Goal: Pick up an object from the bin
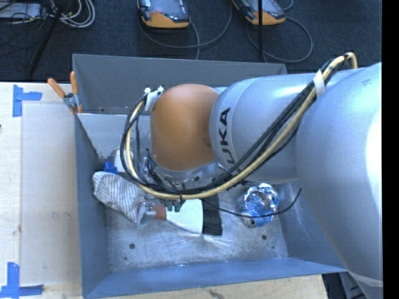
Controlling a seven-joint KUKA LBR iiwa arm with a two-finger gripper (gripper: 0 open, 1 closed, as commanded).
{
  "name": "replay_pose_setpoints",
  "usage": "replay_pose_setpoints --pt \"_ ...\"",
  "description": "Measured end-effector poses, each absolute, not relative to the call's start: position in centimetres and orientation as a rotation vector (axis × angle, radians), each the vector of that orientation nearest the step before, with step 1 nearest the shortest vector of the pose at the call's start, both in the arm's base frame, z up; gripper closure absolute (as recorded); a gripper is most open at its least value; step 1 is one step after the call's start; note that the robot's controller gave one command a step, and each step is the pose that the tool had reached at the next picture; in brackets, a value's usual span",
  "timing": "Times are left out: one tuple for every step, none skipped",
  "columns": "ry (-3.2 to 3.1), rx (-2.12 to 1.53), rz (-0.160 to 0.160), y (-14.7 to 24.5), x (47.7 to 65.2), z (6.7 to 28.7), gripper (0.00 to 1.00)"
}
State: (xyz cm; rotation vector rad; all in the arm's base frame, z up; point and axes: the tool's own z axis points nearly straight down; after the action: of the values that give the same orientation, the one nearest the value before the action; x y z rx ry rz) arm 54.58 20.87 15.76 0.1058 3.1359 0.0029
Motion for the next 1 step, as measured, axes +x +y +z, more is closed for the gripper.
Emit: replay_pose_setpoints --pt "3.146 0.136 -0.004 23.29 57.89 14.63 0.00"
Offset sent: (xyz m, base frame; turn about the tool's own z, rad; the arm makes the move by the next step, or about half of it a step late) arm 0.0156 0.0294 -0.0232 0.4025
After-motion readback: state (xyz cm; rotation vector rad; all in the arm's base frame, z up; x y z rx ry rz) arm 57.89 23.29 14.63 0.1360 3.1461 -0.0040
